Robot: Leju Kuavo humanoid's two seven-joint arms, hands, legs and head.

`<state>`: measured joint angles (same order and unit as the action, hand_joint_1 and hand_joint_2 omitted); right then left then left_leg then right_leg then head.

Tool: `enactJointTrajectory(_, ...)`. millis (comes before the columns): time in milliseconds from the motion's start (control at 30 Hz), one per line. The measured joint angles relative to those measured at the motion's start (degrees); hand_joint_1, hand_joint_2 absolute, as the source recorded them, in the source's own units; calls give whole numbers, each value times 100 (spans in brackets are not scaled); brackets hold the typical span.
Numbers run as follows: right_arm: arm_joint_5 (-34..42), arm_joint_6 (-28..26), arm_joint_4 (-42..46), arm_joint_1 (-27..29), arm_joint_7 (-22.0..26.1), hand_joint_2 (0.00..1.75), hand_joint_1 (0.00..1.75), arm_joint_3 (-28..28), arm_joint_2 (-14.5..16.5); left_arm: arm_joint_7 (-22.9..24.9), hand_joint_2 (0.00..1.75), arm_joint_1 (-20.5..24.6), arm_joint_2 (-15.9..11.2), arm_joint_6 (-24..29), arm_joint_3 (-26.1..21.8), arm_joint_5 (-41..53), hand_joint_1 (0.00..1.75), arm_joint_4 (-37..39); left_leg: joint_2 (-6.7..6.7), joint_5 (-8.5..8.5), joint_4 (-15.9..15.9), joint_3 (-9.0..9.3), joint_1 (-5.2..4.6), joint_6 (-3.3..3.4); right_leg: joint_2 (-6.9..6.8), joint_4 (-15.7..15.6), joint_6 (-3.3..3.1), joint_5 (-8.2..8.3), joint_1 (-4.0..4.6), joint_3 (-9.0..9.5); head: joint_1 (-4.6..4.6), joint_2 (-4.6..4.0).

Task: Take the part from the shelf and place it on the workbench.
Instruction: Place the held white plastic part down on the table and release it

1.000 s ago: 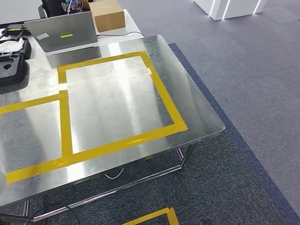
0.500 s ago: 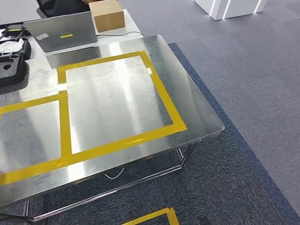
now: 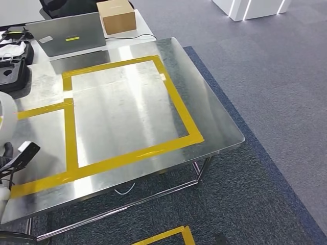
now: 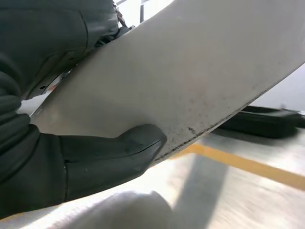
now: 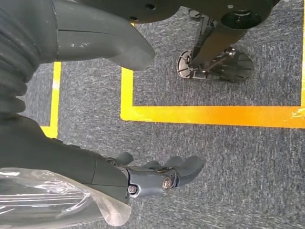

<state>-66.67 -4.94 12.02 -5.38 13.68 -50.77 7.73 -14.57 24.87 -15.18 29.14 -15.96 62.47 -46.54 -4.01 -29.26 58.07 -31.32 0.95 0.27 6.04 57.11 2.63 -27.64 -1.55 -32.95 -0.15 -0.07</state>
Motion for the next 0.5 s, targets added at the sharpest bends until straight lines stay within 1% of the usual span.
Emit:
enactJointTrajectory(67,-1,0,0,-4,-9,175,0,21,-3,61,175,137,33,1,200,70,175,141,9,0,0,1,0,0,11,0,-1,1,0,-1,-1,0)
enactJointTrajectory(200,-10,7,0,0,-20,175,0,34,-9,78,175,288,71,-49,445,169,175,316,13,0,0,2,0,0,14,0,-2,1,0,-9,-1,0)
enactJointTrajectory(267,-17,17,0,-7,-22,87,0,35,-13,131,175,352,135,-114,597,321,87,383,6,0,0,0,0,0,4,0,-2,1,1,-8,-1,0)
enactJointTrajectory(333,-7,32,0,-21,-22,0,0,35,-14,293,175,411,249,-162,772,467,0,449,0,0,0,-1,0,0,-1,0,-2,1,0,-5,0,0)
enactJointTrajectory(400,7,45,0,-28,-23,0,0,35,-15,434,175,445,383,-219,912,443,0,518,5,0,0,0,0,0,4,0,-2,1,-1,-4,0,0)
enactJointTrajectory(500,25,51,0,-16,-23,0,0,34,-15,366,44,444,547,-235,971,79,0,589,10,0,0,0,0,0,11,0,-2,1,-2,-5,0,0)
